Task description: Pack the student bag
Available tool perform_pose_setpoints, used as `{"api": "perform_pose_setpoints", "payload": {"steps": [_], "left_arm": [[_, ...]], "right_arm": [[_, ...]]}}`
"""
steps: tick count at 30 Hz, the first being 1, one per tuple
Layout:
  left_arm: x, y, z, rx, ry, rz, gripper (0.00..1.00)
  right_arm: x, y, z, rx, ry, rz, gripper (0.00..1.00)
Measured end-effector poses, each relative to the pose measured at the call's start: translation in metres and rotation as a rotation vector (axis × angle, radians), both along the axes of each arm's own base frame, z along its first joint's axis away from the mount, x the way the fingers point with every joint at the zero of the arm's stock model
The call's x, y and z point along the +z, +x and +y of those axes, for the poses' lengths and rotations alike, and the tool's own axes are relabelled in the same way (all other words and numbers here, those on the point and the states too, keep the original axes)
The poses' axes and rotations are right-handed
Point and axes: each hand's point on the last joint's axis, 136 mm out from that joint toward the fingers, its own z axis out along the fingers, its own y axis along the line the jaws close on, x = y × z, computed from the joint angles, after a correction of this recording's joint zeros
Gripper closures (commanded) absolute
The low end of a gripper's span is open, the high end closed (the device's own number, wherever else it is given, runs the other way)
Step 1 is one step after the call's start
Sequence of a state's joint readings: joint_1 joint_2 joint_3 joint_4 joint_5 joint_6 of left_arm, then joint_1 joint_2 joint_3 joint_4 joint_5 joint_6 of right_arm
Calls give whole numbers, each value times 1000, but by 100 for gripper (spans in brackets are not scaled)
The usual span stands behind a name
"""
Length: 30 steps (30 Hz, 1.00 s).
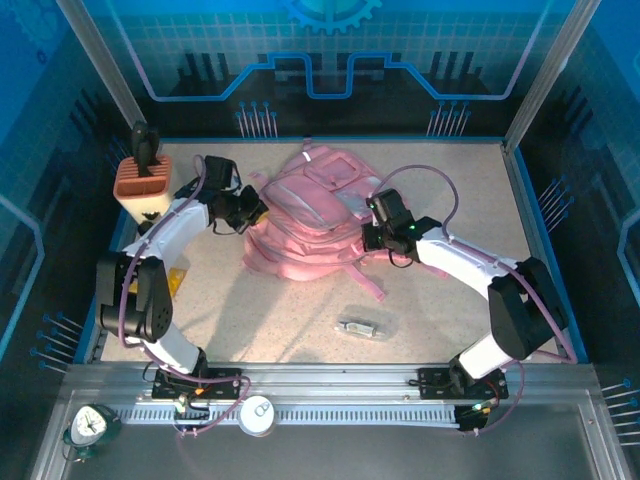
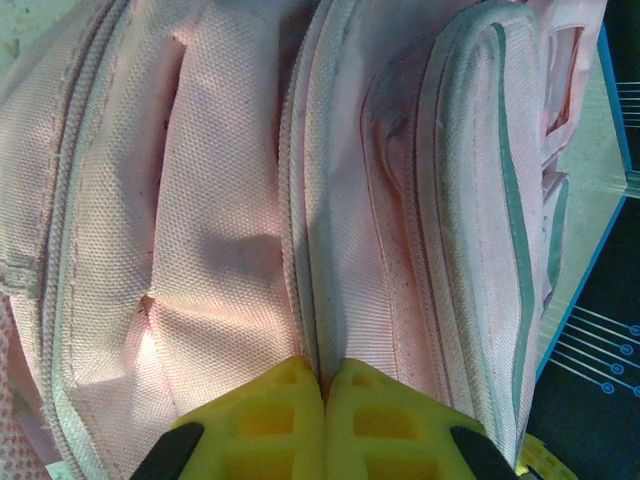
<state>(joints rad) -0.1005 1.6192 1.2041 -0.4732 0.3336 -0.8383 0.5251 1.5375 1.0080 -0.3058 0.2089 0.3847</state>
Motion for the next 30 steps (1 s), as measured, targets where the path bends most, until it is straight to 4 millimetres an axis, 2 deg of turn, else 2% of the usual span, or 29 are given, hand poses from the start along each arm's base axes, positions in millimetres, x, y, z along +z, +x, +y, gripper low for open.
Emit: {"api": "perform_pose_setpoints", "payload": {"steps": [1,2,4,6,9,11,14,18,19,20,24,27,30], "left_arm": [[0,0,2,-1,2,-3,86],[0,1,4,0,7,-7,73],[0,3,12,13,26,-15,62],[5,3,17,28,41,-37,55],[16,-9,14,30,72,-71,48],[26,-20,3,19,94,-103,44],[36,-41,-19,-10,117,-142,39],[41,-58,-48,-49,155,-171,35],[40,-61,-54,-56,168,-172,33],[39,-65,-60,-61,181,-171,30],[34,-75,-74,-61,221,-164,24],[25,-80,-82,-58,255,-149,20],[15,-88,-88,-59,301,-129,15]], "right_arm": [[1,-1,1,5,9,5,63],[0,-4,0,4,12,19,60],[1,-11,-1,3,44,56,53],[6,-14,2,5,104,93,51],[24,-5,16,11,226,136,53],[34,8,34,29,307,159,54],[33,22,55,48,368,200,52],[18,38,69,54,383,259,55],[12,41,72,56,386,275,58],[8,44,75,58,388,286,62],[-9,49,85,69,407,339,66],[-15,50,88,74,411,358,85],[-15,49,89,66,423,372,94]]}}
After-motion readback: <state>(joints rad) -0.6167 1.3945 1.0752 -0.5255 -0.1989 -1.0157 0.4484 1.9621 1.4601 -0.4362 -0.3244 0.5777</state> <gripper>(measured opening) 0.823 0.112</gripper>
